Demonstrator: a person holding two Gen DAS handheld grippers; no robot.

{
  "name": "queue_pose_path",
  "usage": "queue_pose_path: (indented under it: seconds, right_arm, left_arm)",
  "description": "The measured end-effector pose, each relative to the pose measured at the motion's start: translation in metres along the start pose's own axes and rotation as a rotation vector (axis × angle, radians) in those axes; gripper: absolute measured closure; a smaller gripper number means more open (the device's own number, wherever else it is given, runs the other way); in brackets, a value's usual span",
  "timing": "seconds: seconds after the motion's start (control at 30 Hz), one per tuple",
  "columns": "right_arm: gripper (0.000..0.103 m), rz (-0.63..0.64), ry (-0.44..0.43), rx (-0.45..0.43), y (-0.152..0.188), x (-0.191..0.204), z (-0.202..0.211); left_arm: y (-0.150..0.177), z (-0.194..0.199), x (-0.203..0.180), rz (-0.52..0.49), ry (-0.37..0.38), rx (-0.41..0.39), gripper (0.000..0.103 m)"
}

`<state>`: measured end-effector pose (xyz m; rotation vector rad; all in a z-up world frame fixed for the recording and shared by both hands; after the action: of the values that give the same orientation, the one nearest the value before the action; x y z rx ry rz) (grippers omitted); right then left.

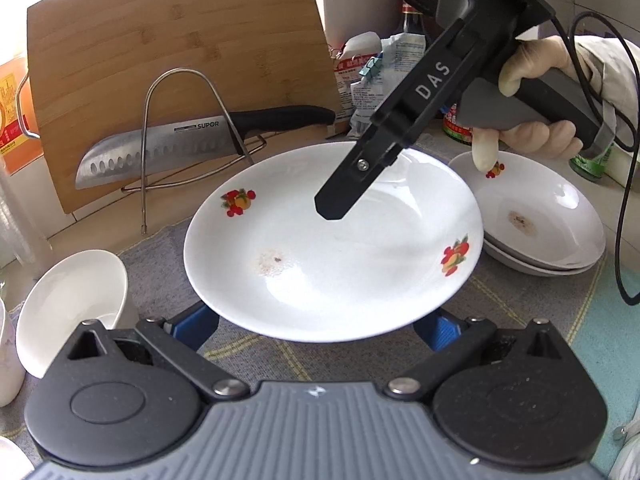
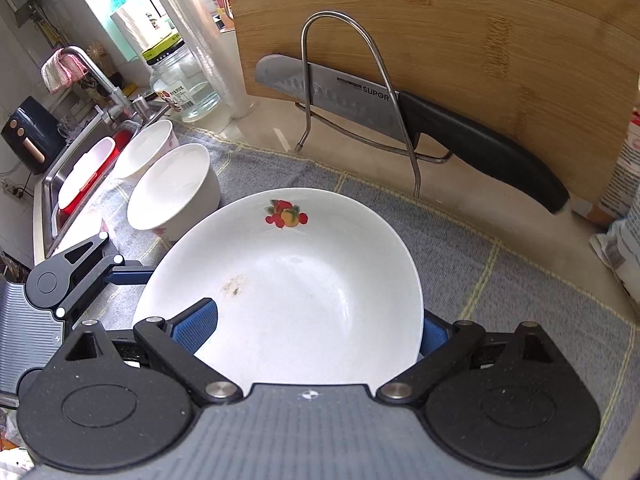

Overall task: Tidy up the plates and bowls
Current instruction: 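Carry the plate with the right gripper toward the plate stack by the jars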

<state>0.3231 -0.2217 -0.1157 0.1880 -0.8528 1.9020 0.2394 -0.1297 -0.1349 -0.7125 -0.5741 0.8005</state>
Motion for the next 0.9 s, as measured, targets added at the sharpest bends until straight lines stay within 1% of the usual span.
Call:
queue_pose_path:
  seconds: [0.3,0.47,0.7,0.9]
  right_arm:
    - [0.002,-0.003,0.058,-0.032,0.022,0.009,0.025]
    - [0.002,-0.023,0.089,-0.069,0.031,0.01,0.044]
    - [0.002,-0.057,0.15,-0.116,0.052,0.007,0.072]
    - [0.002,-0.114,0.204,-0.161,0.077,0.004,0.098]
  left_arm:
    - [-0.01,0.011,-0.015,-0.072,0.031,-0.037,0.001]
    - [-0.018,0.015,-0.027,-0.107,0.056,-0.063,0.001]
    - [-0.029,0.021,-0.052,-0.17,0.111,-0.101,0.001]
    - [-0.035,0.026,-0.075,-0.231,0.173,-0.129,0.001]
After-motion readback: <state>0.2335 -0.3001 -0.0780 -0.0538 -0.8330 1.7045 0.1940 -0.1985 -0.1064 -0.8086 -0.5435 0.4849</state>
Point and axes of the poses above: each gripper's, at about its wrist camera, not at the fingertips, and z roughly against the way its jaws point, x to its left, y to its underside, the point moved 8 cm from there along -z, roughly the way its jaws point, and after that the axes turned 11 degrees about -y, right-handed, at the moved point
